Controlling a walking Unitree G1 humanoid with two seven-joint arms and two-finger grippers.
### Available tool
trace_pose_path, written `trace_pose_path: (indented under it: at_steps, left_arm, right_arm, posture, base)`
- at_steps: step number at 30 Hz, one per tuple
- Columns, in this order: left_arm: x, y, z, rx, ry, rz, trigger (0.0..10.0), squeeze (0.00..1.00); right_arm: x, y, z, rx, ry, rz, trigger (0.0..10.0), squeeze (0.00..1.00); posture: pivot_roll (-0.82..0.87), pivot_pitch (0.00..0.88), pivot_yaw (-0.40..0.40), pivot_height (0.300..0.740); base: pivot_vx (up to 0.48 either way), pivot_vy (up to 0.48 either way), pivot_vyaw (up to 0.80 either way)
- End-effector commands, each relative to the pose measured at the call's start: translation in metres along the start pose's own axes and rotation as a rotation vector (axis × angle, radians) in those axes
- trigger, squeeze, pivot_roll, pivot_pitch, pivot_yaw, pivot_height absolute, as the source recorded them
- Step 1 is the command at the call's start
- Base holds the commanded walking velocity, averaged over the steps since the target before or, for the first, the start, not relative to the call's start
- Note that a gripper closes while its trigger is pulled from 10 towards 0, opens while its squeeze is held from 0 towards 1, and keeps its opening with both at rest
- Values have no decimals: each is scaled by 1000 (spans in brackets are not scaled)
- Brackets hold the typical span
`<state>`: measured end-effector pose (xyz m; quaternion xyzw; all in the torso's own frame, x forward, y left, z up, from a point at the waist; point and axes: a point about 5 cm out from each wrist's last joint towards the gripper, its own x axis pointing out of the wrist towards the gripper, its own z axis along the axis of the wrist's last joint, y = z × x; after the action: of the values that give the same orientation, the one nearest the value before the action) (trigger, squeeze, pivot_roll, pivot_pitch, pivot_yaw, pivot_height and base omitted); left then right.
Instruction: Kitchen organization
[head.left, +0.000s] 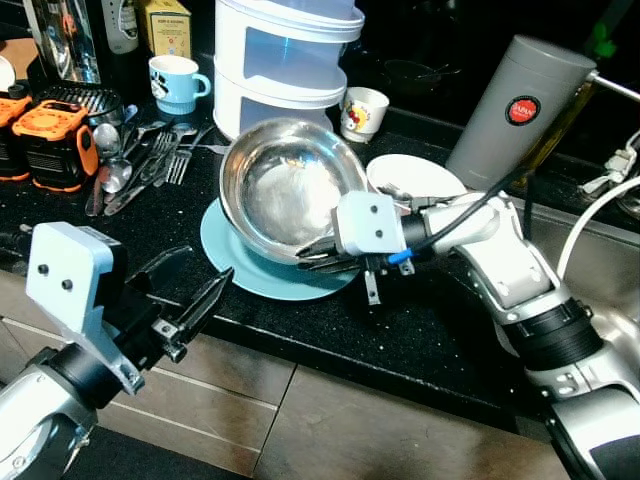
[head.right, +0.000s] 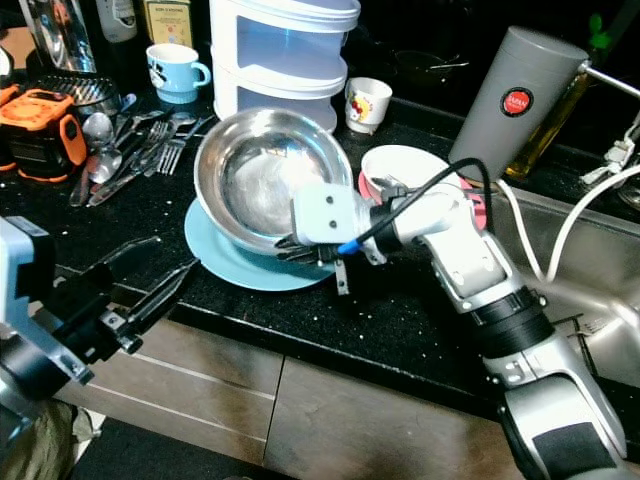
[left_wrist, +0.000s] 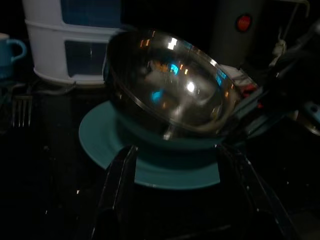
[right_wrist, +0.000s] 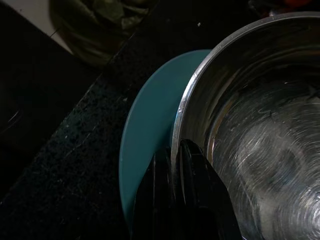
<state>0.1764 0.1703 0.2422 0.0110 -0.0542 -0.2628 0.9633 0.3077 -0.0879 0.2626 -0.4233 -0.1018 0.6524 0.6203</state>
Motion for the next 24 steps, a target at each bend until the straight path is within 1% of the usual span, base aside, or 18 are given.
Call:
trace_pose_path:
  at_steps: [1,5,6,8,9,11,12,13,14,17,18,19,21,22,23,24]
  left_arm:
    - [2,-5,-1,-16,1,-36,10000,0]
    - [4,-7,-3,-30,0,-42,10000,0]
    - [5,-8,-4,-35,1,-44,10000,0]
    - [5,-8,-4,-35,1,-44,10000,0]
    - [6,-9,-5,-43,3,-49,10000,0]
    - [6,-9,-5,-43,3,-49,10000,0]
    - [7,-11,-7,-54,4,-56,10000,0]
    - [7,-11,-7,-54,4,-56,10000,0]
    - [10,-13,-8,-66,4,-65,10000,0]
    - [10,-13,-8,-66,4,-65,10000,0]
    - [12,-15,-9,-73,3,-73,10000,0]
    - [12,-15,-9,-73,3,-73,10000,0]
    - [15,-16,-9,-80,-4,-79,10000,0]
    - [15,-16,-9,-80,-4,-79,10000,0]
    - [16,-16,-9,-82,-7,-80,10000,0]
    - [16,-16,-9,-83,-10,-79,10000,0]
  right_arm:
    - [-7,-4,2,-30,27,-3,0,0]
    - [-7,-6,4,-27,10,-18,0,0]
    - [-7,-9,7,-26,-20,-42,0,0]
    - [-7,-9,7,-26,-20,-42,0,0]
    - [-7,-15,14,-17,-88,-89,0,0]
    - [-7,-15,14,-17,-88,-89,0,0]
    - [-8,-25,25,16,-208,-176,0,0]
    - [-8,-25,25,16,-208,-176,0,0]
    - [-10,-34,34,78,-356,-286,0,0]
    - [-10,-34,34,78,-356,-286,0,0]
    - [-12,-39,39,141,-468,-363,0,0]
    - [-12,-39,39,141,-468,-363,0,0]
    - [-21,-45,37,280,-609,-503,0,0]
    - [-21,-45,37,280,-609,-503,0,0]
    - [-26,-48,33,345,-660,-566,0,0]
    - [-31,-51,29,394,-687,-633,0,0]
  posture:
    - [297,0,-163,740]
    - [294,0,-165,740]
    - [294,0,-165,740]
    - [294,0,-165,740]
    - [289,0,-165,740]
    - [289,0,-165,740]
    - [282,0,-164,740]
    - [282,0,-164,740]
    - [278,0,-163,740]
    - [278,0,-163,740]
    - [278,0,-163,740]
    - [278,0,-163,740]
    - [270,0,-162,740]
    - [270,0,-162,740]
    - [262,0,-160,740]
    - [254,0,-156,740]
  base:
    - [0,0,0]
    - [0,0,0]
    - [0,0,0]
    - [0,0,0]
    - [0,0,0]
    - [0,0,0]
    - [0,0,0]
    - [0,0,0]
    - [0,0,0]
    - [0,0,0]
    - [0,0,0]
    - [0,0,0]
    - [0,0,0]
    - [0,0,0]
    - [0,0,0]
    - [0,0,0]
